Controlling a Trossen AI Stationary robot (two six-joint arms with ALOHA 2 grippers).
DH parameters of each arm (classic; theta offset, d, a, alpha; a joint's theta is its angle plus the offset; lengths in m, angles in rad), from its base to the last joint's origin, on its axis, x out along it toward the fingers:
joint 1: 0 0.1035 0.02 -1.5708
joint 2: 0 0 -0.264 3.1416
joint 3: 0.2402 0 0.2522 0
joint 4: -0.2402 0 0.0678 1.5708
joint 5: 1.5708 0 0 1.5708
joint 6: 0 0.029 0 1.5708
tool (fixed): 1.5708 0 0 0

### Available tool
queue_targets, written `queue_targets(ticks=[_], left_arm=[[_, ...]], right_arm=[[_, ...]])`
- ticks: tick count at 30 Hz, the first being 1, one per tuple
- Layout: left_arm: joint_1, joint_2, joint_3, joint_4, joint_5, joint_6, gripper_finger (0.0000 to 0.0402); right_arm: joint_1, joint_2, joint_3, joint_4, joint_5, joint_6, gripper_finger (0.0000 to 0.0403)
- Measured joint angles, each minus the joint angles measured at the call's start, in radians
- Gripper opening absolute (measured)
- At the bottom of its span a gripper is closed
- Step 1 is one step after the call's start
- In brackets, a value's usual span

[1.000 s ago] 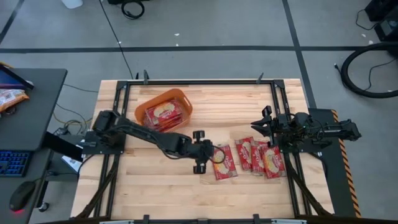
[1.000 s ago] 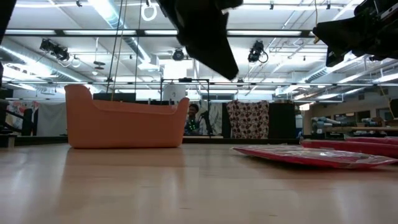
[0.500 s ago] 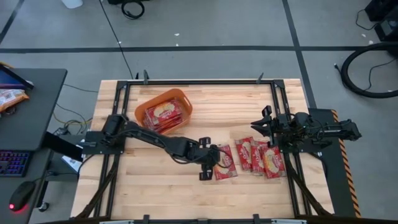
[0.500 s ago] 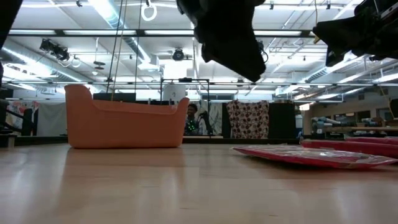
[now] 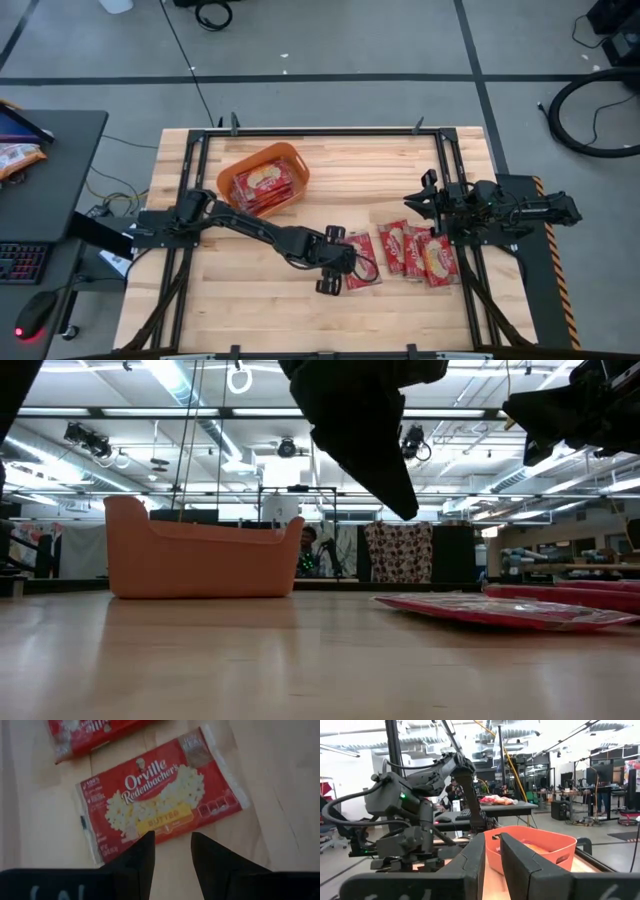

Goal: Sort popcorn bags into baskets
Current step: Put the popcorn bag into the orange bin

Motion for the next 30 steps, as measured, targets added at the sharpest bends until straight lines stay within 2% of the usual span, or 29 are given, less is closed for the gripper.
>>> queue_targets(ticks=[3,8,17,22,26,30], left_arm=[[-0.010,0.000,0.000,-0.012,-0.021,0.050,0.0133],[-0.043,0.000,0.000,-0.015,-0.116,0.164,0.0133],[-0.074,0.089,0.000,0.006,-0.145,0.470,0.0133],[-0.071,0.147,0.000,0.025,-0.263,0.625,0.0133],[-0.070,0.165,0.000,0.036,-0.350,0.690,0.0133],[-0.062,0.175,0.000,0.053,-0.356,0.717,0.0133]], right_arm=[[0.000,0.000,0.000,0.000,-0.001,0.000,0.0066],[0.000,0.000,0.000,0.000,0.000,0.000,0.0066],[0.000,0.001,0.000,0.008,0.000,0.000,0.0066],[0.000,0.000,0.000,0.017,0.001,0.000,0.0066],[0.000,0.001,0.000,0.022,0.000,0.000,0.0066],[0.000,0.001,0.000,0.024,0.000,0.000,0.0066]])
